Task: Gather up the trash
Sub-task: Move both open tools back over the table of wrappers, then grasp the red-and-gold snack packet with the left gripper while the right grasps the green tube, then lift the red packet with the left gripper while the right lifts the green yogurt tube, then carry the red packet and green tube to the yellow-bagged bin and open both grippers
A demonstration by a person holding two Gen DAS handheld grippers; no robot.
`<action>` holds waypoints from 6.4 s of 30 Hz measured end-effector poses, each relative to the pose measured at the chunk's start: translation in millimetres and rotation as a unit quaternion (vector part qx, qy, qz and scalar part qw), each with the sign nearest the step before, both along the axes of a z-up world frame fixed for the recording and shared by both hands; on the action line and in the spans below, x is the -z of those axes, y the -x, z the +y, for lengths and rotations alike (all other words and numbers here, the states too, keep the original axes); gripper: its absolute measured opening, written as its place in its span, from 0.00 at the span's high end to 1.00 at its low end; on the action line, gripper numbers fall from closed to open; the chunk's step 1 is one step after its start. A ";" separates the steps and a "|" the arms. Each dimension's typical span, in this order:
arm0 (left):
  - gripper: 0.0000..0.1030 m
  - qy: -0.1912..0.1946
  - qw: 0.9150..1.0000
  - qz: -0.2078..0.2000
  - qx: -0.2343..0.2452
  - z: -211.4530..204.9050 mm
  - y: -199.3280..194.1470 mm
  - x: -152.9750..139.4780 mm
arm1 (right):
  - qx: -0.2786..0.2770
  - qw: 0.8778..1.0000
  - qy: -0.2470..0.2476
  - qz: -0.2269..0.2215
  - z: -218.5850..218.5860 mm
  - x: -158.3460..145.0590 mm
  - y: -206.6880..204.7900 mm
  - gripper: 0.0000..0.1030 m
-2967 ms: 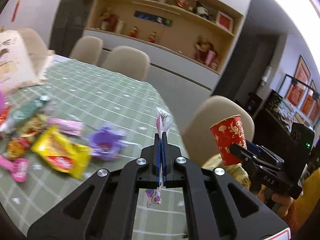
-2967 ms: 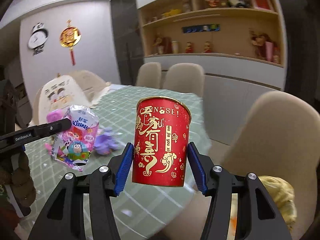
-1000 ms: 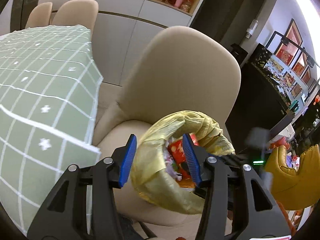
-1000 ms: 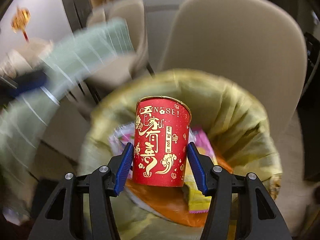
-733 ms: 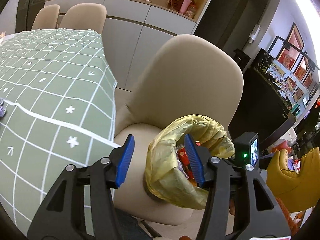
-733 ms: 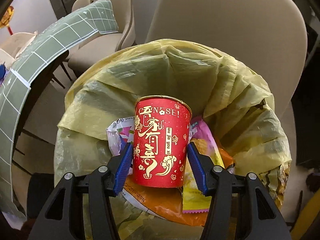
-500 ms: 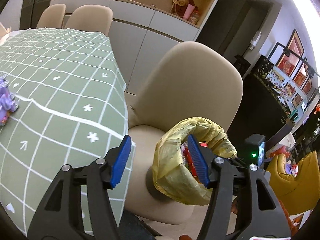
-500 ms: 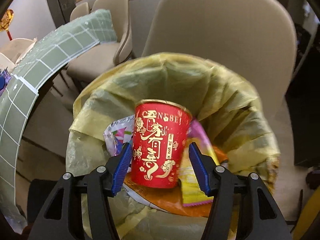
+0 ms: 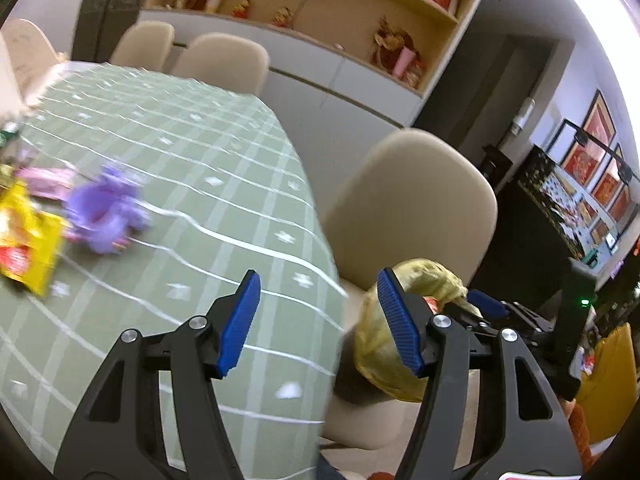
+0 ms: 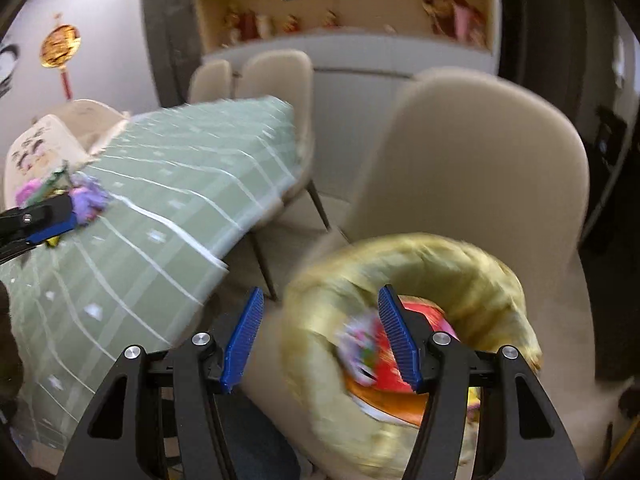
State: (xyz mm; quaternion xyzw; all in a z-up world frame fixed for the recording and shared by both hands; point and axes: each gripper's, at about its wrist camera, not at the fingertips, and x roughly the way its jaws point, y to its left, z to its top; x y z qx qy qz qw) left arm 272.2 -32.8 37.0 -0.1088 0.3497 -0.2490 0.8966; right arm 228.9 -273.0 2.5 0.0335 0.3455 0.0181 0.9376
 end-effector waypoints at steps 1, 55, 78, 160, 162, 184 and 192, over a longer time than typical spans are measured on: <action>0.44 -0.003 1.000 -0.005 -0.007 8.0 0.3 -1.9 | -0.011 1.000 0.001 -0.006 14.5 -4.1 -6.3 0.45; 0.84 -0.012 0.984 0.048 -0.173 307.6 2.7 26.8 | -0.242 0.966 -0.091 -0.014 329.0 -42.4 -96.6 0.45; 0.84 0.007 0.982 0.023 -0.189 320.2 35.1 19.2 | -0.245 0.963 -0.106 0.032 399.5 -33.6 -151.4 0.65; 0.84 -0.028 0.985 -0.004 0.168 -136.9 9.8 7.9 | 0.031 0.993 0.000 -0.111 -67.7 -35.8 38.3 0.70; 0.84 -0.033 0.982 0.007 0.184 -158.1 8.3 18.7 | 0.052 0.993 -0.010 -0.102 -90.3 -24.8 42.5 0.70; 0.49 -0.020 0.976 0.074 0.203 -230.7 -22.0 65.6 | 0.088 0.994 -0.043 -0.052 -148.6 21.8 42.7 0.70; 0.49 -0.037 0.982 0.076 0.168 -178.9 -15.5 59.7 | 0.030 0.998 -0.004 0.057 -102.0 83.5 -29.2 0.70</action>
